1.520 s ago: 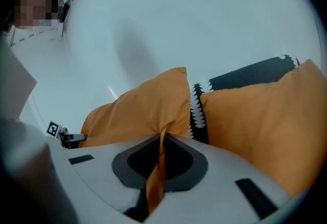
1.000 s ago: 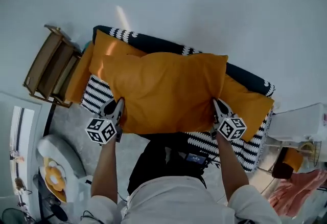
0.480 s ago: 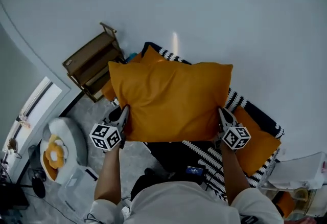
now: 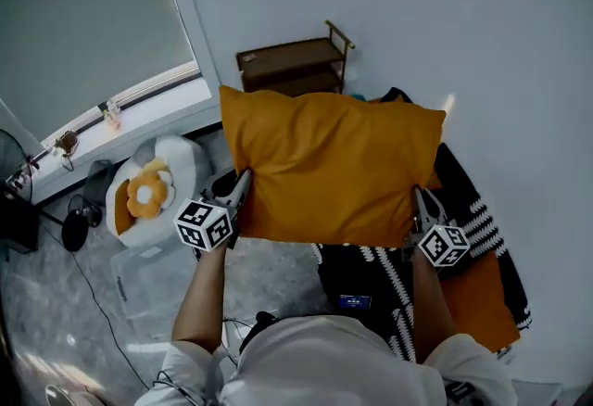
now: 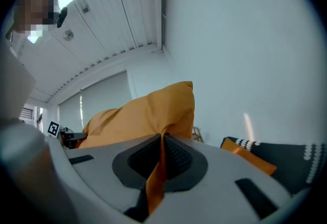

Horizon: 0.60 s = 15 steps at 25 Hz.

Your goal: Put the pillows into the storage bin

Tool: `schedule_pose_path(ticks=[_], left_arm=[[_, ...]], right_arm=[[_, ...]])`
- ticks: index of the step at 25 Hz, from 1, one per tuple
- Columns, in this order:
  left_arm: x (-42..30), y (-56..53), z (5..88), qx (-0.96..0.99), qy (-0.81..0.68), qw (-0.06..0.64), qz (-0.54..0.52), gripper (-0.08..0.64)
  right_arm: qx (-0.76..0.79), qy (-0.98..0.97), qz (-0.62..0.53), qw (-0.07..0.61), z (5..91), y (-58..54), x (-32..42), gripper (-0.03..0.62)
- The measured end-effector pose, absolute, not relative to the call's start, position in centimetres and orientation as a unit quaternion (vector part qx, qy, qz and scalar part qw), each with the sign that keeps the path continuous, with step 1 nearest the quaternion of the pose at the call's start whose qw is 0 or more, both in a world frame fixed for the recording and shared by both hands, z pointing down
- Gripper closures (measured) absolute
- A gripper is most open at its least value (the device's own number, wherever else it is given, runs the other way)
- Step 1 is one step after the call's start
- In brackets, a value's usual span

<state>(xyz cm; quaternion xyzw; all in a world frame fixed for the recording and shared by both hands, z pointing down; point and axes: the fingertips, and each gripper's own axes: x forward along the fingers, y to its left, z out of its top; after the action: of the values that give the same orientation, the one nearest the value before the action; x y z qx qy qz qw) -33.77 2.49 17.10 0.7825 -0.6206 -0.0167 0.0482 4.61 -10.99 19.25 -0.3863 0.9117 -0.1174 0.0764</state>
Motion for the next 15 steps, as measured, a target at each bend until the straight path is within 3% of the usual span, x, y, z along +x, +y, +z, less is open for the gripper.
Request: schedule_pose_path(ticks=[6, 15], left_arm=[[-47.1, 14.4, 17.4, 0.712, -0.701, 0.035, -0.028, 0.515], [-61.1, 30.1, 19.2, 0.617, -0.785, 0.021, -0.042, 0.517]], right_arm=[[-0.283, 0.948, -0.122, 0.075, 19.7, -7.4, -12.9, 0.557], [-0.156, 0.978, -0.122, 0.07, 21.1, 0.2, -33.6, 0.557]])
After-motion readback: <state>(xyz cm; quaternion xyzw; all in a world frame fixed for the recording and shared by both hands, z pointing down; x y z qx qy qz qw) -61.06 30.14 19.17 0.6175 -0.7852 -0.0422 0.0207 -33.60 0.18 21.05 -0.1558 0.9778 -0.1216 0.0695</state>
